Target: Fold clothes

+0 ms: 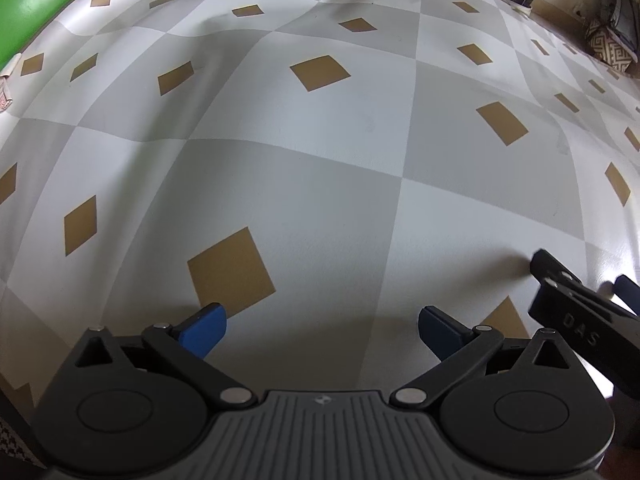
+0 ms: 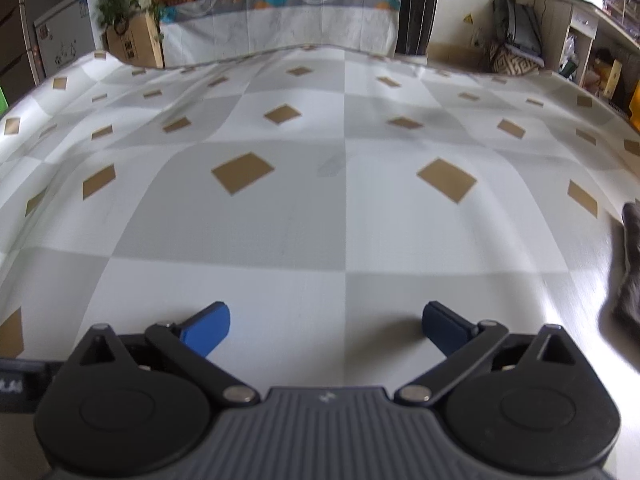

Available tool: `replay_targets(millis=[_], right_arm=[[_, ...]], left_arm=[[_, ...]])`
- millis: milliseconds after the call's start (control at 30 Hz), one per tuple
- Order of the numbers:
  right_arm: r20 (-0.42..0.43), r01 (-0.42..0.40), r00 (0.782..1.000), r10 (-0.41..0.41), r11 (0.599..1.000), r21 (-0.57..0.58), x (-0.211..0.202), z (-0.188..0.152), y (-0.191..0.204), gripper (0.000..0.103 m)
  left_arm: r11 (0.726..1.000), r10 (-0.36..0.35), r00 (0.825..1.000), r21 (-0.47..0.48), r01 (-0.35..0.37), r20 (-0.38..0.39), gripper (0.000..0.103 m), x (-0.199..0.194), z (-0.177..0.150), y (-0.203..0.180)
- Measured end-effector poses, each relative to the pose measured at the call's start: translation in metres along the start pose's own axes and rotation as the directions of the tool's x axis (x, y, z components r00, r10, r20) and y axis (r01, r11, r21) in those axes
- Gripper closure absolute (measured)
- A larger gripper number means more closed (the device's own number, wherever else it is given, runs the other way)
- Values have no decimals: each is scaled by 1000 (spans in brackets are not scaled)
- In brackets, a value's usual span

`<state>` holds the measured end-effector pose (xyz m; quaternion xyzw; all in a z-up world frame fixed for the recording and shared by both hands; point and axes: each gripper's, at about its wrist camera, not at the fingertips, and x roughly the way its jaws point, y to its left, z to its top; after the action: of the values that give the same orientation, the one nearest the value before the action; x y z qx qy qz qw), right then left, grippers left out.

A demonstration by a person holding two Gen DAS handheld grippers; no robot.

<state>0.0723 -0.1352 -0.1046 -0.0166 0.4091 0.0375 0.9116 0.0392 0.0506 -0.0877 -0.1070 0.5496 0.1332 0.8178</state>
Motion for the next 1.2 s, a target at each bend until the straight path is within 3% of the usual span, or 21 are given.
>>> replay_targets(millis=[433, 1200], right_arm=[[126, -18, 992, 19, 1000, -14, 17, 4, 0, 0], [125, -49, 991, 54, 998, -44, 26, 13, 3, 0]], left_arm=[[999, 26, 998, 26, -27, 56, 0, 7, 9, -7], [999, 34, 994, -4, -34, 103, 0, 8, 8, -7]])
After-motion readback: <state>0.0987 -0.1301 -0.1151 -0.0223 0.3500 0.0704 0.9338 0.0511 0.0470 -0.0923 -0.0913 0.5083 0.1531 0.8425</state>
